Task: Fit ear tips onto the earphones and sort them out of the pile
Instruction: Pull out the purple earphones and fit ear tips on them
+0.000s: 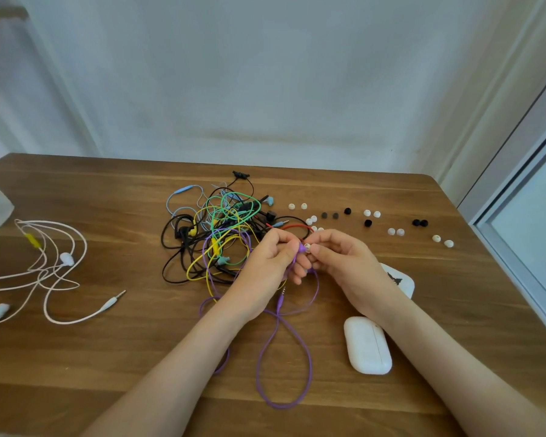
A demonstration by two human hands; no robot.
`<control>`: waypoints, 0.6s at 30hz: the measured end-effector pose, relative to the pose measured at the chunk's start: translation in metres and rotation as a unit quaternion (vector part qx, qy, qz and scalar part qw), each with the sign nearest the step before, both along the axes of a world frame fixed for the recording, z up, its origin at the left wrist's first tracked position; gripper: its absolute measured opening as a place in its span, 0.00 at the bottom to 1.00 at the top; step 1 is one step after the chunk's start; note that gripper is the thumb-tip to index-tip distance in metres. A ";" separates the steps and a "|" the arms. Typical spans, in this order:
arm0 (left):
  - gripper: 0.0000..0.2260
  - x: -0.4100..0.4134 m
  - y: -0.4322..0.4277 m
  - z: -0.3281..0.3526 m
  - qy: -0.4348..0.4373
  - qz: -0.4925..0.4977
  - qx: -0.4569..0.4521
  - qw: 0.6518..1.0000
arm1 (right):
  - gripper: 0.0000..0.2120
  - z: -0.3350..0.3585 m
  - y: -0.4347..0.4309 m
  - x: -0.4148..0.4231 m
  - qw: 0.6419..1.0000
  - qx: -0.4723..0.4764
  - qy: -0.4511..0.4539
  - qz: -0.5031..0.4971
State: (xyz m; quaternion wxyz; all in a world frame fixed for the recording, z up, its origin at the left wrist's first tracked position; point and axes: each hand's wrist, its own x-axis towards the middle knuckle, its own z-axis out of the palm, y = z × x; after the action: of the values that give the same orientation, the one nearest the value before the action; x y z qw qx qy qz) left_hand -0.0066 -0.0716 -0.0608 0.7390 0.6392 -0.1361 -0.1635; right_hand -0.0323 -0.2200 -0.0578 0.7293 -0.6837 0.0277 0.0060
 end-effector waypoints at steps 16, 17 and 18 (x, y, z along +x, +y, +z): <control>0.08 0.000 -0.002 0.000 0.027 0.016 0.002 1.000 | 0.09 -0.003 0.002 0.000 0.999 -0.039 -0.002 -0.005; 0.08 0.000 -0.002 0.000 0.026 0.018 0.004 0.999 | 0.09 -0.003 0.002 0.000 0.999 -0.046 -0.002 -0.004; 0.08 0.000 -0.003 0.000 0.025 0.020 0.007 0.999 | 0.10 -0.003 0.003 0.000 0.999 -0.054 -0.001 -0.002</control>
State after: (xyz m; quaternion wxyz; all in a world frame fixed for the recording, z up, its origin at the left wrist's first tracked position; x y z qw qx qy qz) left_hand -0.0062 -0.0743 -0.0613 0.7410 0.6425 -0.1035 -0.1654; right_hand -0.0327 -0.2175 -0.0611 0.6914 -0.7219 0.0286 0.0018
